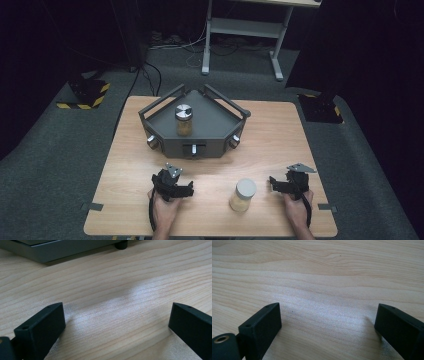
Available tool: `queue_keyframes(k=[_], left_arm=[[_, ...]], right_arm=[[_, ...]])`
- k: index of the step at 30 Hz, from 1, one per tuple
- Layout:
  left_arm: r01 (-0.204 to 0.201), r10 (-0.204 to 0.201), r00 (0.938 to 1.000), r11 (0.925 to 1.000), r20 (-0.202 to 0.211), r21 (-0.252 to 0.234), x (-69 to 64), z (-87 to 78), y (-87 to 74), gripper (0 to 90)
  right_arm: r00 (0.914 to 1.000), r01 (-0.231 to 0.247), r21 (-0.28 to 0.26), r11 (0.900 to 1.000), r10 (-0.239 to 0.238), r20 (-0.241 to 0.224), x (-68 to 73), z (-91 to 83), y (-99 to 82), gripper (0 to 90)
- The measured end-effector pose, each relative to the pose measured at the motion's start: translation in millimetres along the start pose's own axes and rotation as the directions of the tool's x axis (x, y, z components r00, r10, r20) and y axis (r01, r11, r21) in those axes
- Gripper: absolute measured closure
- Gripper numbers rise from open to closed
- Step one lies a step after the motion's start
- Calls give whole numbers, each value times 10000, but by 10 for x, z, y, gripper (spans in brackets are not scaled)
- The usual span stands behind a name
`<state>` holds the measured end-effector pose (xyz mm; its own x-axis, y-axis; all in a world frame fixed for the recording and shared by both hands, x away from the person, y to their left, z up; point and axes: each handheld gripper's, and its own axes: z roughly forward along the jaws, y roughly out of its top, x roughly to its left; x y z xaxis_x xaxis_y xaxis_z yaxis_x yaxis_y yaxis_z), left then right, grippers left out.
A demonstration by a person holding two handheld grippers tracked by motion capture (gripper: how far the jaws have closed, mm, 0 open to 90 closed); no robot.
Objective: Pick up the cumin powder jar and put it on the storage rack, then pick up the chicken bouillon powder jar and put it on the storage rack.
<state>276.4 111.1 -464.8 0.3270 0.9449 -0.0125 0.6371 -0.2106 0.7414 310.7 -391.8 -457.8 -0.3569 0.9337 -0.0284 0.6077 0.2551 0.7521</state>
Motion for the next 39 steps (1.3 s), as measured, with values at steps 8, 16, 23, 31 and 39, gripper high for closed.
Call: queue_keyframes(k=[8, 16, 23, 31, 39], left_arm=[[-73, 73, 10000, 10000, -60, 49, -15, 1, 9, 7], [-112, 112, 9999, 9999, -112, 66, -28, 4, 12, 8], [-110, 111, 9999, 9999, -116, 64, -29, 4, 12, 7], [-43, 44, 9998, 10000, -170, 65, -35, 8, 17, 8], [-24, 25, 9998, 10000, -205, 70, -40, 13, 23, 7]], right_arm=[[10000, -1, 2, 10000, 1, 6, 2, 0, 1, 65], [10000, -11, 5, 10000, 11, 11, 2, 1, 2, 65], [10000, -17, 4, 10000, 17, 17, 3, 2, 2, 64], [10000, -26, 19, 10000, 26, 17, 2, 3, 6, 57], [10000, -19, 190, 9998, 19, -33, -4, 15, 35, 1]])
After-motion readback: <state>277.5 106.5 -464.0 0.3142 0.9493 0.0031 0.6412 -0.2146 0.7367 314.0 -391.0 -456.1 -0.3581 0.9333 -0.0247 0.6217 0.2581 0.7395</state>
